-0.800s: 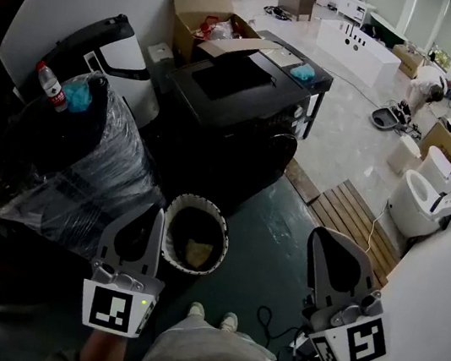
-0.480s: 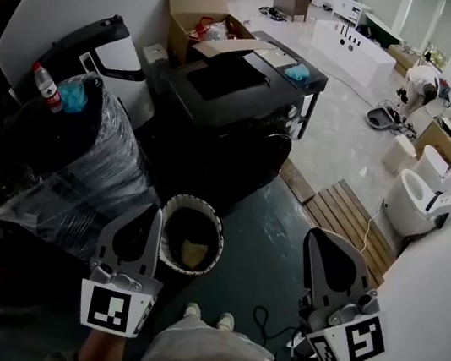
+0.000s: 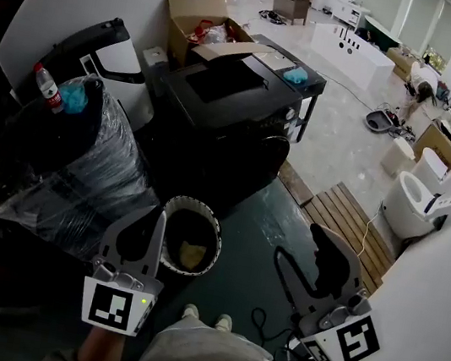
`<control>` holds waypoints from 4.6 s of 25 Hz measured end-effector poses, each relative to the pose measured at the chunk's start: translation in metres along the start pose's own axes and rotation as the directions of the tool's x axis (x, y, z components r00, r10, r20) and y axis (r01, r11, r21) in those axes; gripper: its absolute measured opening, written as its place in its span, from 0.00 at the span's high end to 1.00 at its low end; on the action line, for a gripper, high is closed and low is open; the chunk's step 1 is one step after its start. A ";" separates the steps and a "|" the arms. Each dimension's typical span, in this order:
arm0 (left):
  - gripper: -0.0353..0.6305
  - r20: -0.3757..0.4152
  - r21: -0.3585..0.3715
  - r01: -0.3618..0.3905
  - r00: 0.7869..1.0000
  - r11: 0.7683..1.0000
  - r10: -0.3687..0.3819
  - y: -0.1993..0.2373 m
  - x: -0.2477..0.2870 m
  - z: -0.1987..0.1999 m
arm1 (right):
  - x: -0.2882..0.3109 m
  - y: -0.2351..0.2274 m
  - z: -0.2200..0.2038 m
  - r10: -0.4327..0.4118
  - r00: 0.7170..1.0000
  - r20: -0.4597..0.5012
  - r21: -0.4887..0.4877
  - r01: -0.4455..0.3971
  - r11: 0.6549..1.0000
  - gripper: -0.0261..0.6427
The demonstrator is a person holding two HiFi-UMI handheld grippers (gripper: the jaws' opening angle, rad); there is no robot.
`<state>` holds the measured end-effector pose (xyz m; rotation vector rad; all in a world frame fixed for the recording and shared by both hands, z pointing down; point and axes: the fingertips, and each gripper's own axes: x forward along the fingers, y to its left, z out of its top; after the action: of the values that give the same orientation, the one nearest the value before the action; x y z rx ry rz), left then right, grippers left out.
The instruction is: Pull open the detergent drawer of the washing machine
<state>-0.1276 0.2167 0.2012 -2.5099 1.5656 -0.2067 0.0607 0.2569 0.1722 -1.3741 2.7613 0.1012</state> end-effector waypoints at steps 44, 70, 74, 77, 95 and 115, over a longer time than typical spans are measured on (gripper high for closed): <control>0.92 -0.056 -0.020 0.031 0.998 0.999 -0.032 0.035 0.165 -0.054 | 0.128 -0.139 -0.103 0.008 0.998 -0.063 0.499 0.024 0.866 0.43; 0.92 -0.151 -0.119 -0.014 0.989 0.993 -0.004 0.158 0.364 -0.193 | 0.372 -0.233 -0.306 0.023 0.986 -0.167 0.883 0.139 0.449 0.42; 0.92 -0.186 -0.119 -0.026 0.983 0.993 0.004 0.162 0.376 -0.215 | 0.385 -0.242 -0.340 0.009 0.984 -0.178 0.918 0.163 0.362 0.41; 0.92 -0.211 -0.121 -0.041 0.977 0.992 0.014 0.164 0.383 -0.232 | 0.395 -0.245 -0.366 0.016 0.982 -0.186 0.939 0.173 0.296 0.40; 0.92 -0.331 -0.113 -0.190 0.933 0.975 0.143 0.153 0.402 -0.321 | 0.432 -0.266 -0.497 0.121 0.972 -0.202 0.977 0.190 0.097 0.35; 0.92 -0.440 -0.131 -0.257 0.881 0.957 0.176 0.139 0.390 -0.380 | 0.468 -0.271 -0.531 0.111 0.991 -0.072 0.997 0.070 0.027 0.28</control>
<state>-0.1581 -0.2223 0.5506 -2.5121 2.1084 -0.6415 -0.0155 -0.3220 0.6554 -0.7740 1.8019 -1.6926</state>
